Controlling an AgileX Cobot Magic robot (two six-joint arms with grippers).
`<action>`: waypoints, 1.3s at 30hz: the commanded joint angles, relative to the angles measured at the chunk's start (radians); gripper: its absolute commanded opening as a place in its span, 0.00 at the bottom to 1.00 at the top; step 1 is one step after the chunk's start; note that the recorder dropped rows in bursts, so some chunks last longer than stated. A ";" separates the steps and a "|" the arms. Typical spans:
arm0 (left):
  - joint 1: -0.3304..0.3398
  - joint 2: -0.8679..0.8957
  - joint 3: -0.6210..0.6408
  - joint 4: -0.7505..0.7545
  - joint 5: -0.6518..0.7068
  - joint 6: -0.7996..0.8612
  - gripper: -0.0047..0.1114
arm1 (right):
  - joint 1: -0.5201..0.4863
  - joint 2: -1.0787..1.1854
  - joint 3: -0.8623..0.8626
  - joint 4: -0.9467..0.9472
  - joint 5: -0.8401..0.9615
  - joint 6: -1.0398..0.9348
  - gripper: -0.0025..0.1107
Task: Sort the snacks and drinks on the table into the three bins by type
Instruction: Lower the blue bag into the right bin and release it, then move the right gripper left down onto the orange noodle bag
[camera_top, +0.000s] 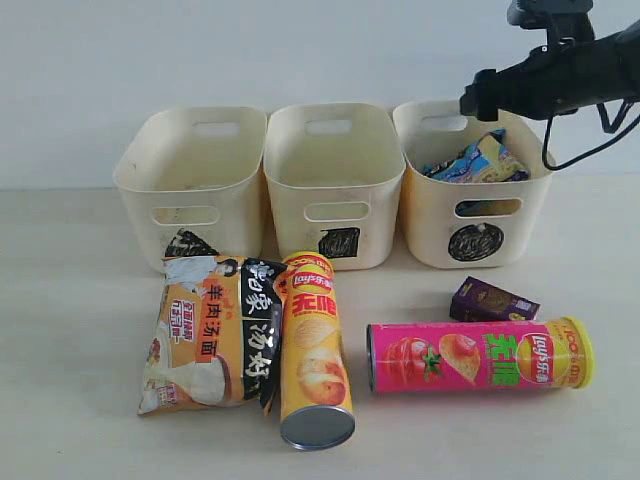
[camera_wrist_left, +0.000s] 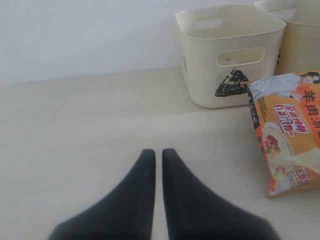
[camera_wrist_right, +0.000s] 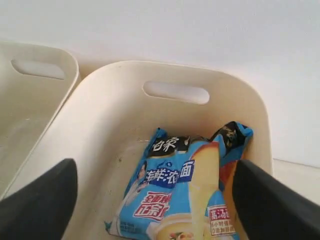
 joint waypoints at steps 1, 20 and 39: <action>0.002 -0.003 0.004 0.001 -0.013 -0.008 0.08 | -0.008 -0.024 -0.007 -0.001 0.000 -0.001 0.69; 0.002 -0.003 0.004 0.001 -0.013 -0.008 0.08 | 0.007 -0.248 -0.005 -0.411 0.398 0.349 0.02; 0.002 -0.003 0.004 0.001 -0.013 -0.008 0.08 | 0.236 -0.357 0.263 -0.500 0.370 0.287 0.02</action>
